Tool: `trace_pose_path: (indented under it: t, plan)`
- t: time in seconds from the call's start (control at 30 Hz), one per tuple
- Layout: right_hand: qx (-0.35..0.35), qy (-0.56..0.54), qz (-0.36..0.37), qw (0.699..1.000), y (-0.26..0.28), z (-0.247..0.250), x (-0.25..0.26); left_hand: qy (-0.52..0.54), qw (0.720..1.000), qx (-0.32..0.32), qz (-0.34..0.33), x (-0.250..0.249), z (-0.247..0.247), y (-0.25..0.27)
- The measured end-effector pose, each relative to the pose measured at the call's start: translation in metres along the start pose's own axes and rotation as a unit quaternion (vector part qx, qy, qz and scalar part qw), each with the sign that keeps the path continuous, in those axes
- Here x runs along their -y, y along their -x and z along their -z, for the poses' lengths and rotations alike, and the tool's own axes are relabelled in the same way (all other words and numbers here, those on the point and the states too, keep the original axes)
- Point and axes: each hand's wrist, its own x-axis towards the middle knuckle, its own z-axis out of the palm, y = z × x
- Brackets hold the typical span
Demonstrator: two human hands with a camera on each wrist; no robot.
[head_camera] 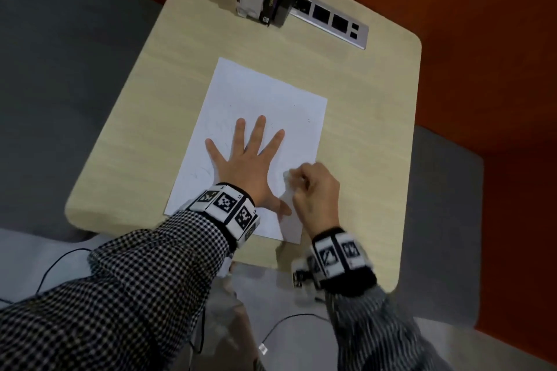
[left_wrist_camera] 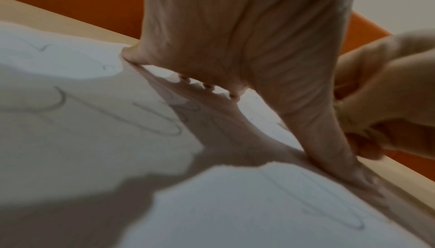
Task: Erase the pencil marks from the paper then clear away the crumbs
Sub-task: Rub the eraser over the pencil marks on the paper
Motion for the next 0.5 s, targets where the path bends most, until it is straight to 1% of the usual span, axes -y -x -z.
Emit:
trace_pose_path:
  t: [0.07, 0.17, 0.23, 0.33, 0.5]
  plan:
    - [-0.003, -0.008, 0.007, 1.000, 0.014, 0.002, -0.003, 0.000, 1.000, 0.002, 0.001, -0.001, 0.001, 0.000]
    - [-0.008, -0.025, -0.012, 1.000, -0.020, 0.000, -0.003, -0.006, 1.000, 0.007, 0.000, -0.001, 0.001, 0.000]
    - [0.008, -0.032, -0.016, 0.999, -0.036, 0.000, -0.001, -0.007, 1.000, 0.006, 0.003, -0.002, 0.001, 0.000]
    - [0.008, -0.013, -0.005, 1.000, -0.031, 0.002, 0.002, 0.014, 1.000, 0.005, 0.015, -0.011, 0.004, -0.002]
    - [0.020, -0.021, 0.027, 0.999, -0.030, 0.007, -0.002, 0.025, 0.999, -0.006, 0.020, -0.018, 0.003, -0.005]
